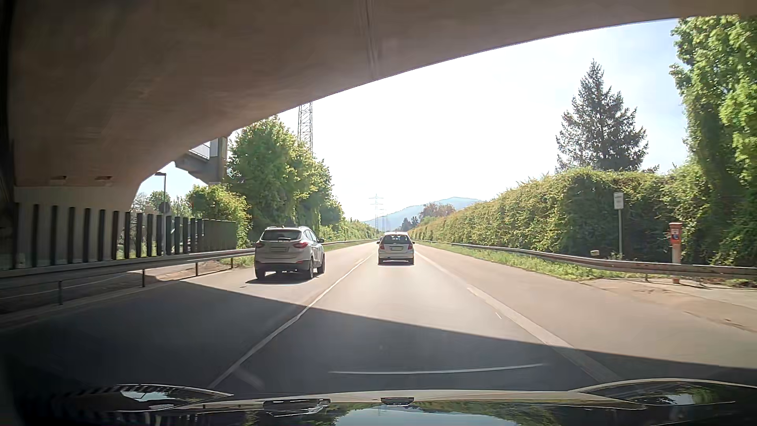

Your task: Follow the waypoints while adhering to traffic rules and regulations

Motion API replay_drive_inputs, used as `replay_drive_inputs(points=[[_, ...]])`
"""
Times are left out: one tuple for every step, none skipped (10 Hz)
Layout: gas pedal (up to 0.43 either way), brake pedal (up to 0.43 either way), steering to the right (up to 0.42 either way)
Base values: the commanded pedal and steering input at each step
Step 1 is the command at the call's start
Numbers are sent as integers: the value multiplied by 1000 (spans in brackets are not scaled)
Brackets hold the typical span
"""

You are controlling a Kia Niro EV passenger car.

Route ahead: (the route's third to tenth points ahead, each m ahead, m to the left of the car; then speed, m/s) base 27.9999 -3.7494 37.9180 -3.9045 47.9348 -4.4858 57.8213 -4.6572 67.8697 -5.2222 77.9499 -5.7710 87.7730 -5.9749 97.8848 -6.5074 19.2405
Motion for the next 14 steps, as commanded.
replay_drive_inputs(points=[[118,0,2],[118,0,2],[118,0,2],[118,0,2],[118,0,2],[118,0,2],[130,0,1],[138,0,0],[177,0,-3],[177,0,-4],[197,0,-4],[209,0,-4],[220,0,-4],[228,0,-4]])
